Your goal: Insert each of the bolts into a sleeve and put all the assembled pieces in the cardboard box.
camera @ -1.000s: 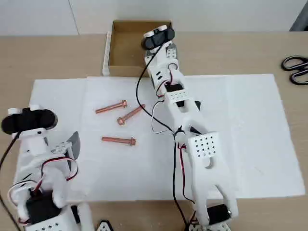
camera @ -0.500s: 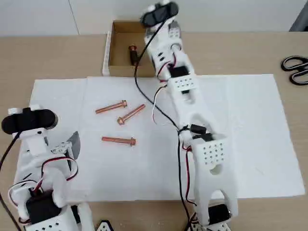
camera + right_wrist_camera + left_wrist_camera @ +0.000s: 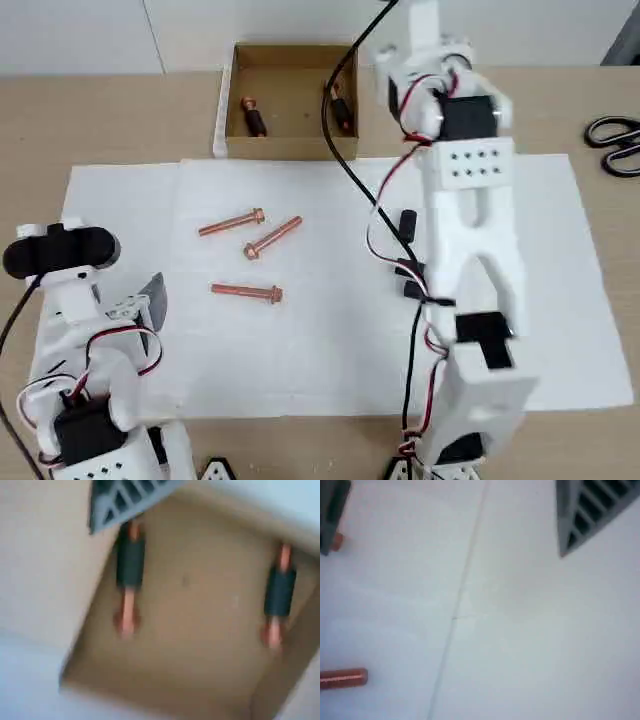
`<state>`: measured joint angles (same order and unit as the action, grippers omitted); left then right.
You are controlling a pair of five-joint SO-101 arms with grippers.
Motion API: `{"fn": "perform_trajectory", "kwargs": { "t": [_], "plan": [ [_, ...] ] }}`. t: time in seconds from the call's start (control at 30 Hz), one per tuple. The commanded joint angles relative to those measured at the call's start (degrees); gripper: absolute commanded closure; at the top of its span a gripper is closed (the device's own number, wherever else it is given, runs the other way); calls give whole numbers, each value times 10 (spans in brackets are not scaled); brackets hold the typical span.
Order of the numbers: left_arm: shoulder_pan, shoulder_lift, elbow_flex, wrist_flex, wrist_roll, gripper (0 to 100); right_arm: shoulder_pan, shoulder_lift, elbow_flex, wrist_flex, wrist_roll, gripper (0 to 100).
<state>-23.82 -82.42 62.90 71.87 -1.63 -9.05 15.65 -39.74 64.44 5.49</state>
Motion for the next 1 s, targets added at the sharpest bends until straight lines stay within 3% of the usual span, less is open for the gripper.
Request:
{"fn": "perform_trajectory", "kwargs": {
  "t": [0.0, 0.17, 0.43, 0.67, 0.97],
  "plan": [
    [0, -2, -1, 1, -4, 724, 29, -73, -33, 164, 7, 750],
    [0, -4, 13, -4, -4, 724, 100, -118, -28, 319, 6, 750],
    [0, -5, 9, -4, -4, 724, 211, -237, 132, 317, 6, 750],
    [-11, -4, 10, -4, -4, 724, 216, -356, 342, 313, 6, 750],
    [-16, -3, 12, -2, -5, 724, 228, -377, 453, 292, 7, 748]
  ]
}}
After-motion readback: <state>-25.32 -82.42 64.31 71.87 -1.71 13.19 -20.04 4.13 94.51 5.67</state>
